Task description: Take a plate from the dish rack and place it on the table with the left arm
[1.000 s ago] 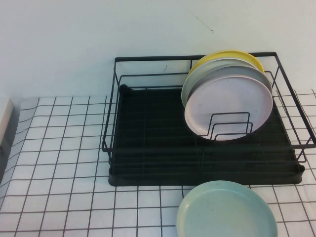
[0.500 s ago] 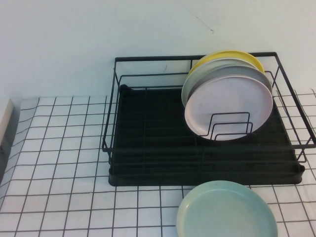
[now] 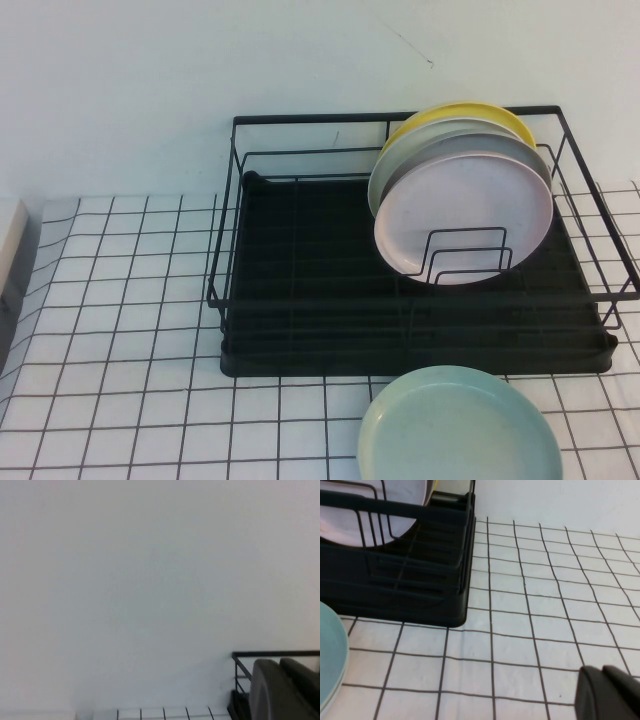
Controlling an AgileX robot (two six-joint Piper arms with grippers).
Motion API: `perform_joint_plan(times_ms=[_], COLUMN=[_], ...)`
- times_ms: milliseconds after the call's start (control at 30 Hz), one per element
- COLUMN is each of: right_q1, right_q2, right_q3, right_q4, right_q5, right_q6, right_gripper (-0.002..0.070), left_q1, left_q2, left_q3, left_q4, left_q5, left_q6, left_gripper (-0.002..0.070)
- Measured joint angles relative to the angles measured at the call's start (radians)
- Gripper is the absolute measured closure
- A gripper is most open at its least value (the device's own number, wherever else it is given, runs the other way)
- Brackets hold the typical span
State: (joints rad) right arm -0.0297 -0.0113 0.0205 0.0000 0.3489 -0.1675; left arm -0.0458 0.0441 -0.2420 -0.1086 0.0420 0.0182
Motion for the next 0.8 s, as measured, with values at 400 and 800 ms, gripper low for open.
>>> perform_joint_plan(times_ms=[400,800], right_q1=[0.0,0.0], right_q2=[0.0,0.0], right_q3=[0.0,0.0], right_q4=[0.0,0.0], right_q5=[0.0,0.0], right_q6=[0.0,0.0], right_gripper=[0.0679,0.0679], left_q1=[-0.001,-0.053], left_q2=[0.446,0.998], left_q3=[-0.26,-0.693], left_q4=[-0.106,-0.357], left_q5=[0.08,0.344], left_q6=[-0.054,0.431], left_gripper=[0.0678,0.0678])
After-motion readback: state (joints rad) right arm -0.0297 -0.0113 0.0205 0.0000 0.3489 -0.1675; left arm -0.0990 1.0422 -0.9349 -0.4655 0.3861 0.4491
